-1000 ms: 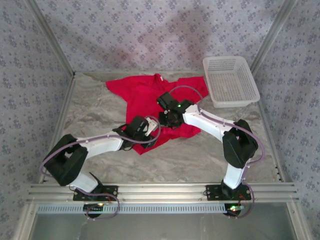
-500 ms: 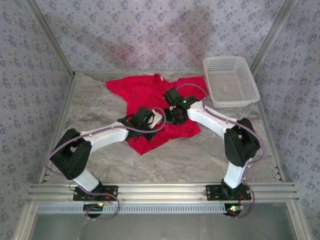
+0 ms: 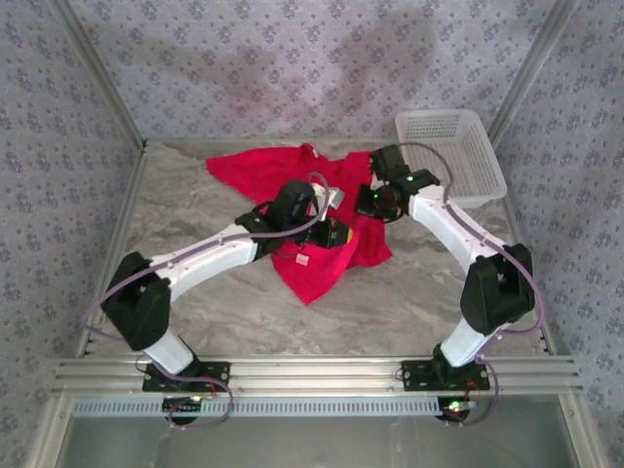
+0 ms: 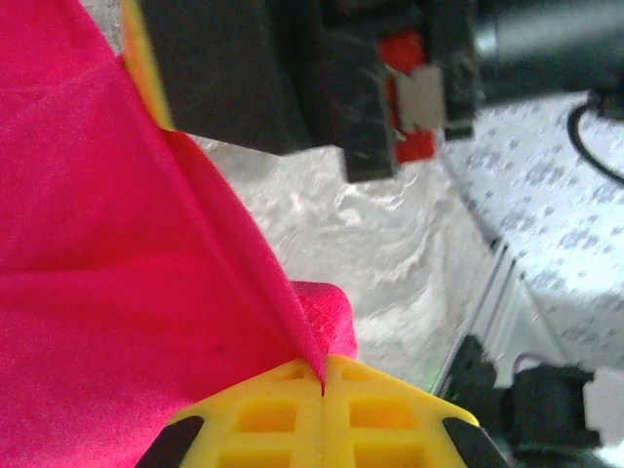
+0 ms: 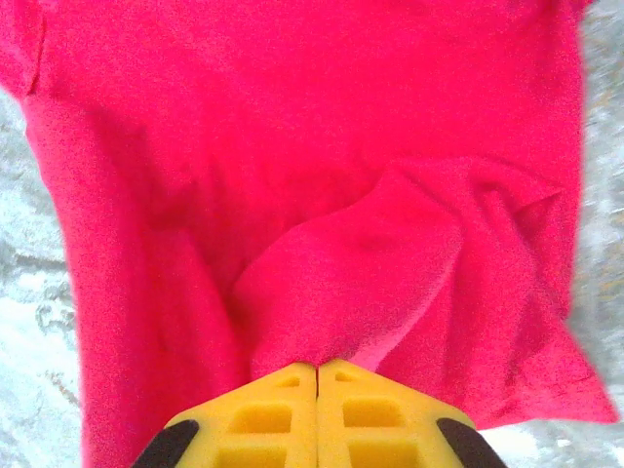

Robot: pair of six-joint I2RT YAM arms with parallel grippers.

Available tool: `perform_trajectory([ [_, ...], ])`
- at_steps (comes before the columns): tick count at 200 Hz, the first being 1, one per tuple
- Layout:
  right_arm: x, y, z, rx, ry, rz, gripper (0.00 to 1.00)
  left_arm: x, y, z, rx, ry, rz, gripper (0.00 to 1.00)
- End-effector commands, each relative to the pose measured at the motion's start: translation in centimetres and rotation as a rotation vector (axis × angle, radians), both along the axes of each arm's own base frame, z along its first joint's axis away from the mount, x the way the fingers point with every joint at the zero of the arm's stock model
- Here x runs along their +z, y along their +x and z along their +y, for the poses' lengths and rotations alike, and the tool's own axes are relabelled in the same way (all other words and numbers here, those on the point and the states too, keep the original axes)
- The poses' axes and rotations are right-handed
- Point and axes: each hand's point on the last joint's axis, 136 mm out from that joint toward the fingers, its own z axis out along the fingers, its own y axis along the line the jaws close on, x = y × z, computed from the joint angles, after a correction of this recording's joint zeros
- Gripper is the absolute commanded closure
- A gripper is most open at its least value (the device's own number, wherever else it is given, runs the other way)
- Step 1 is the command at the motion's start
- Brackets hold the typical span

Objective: Fold the inside-out t-shirt

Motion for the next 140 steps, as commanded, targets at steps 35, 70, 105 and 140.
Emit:
perform_trajectory([
  [35,-3.0,-5.5,-3.0,-0.037,0.077,0.002,0.69,2.6,2.4,-0.7,0.024,-0.135,0.128,1.0],
  [70,-6.2,-9.2,-0.2,-0.055,0.217,-0.023,0.94,3.7,2.8,0.3,0.036,-0.121,0.117,1.0],
  [105,-6.8,-8.6,5.3,-0.039,0.293,-0.114,1.0,5.3,2.9,1.4,0.068,-0.12,0.101,1.0],
  [140,-5.7,-2.3,10.9,-0.05,0.388,-0.177,0.99,7.4,2.7,2.4,0.103,-0.129,0.078,1.0],
])
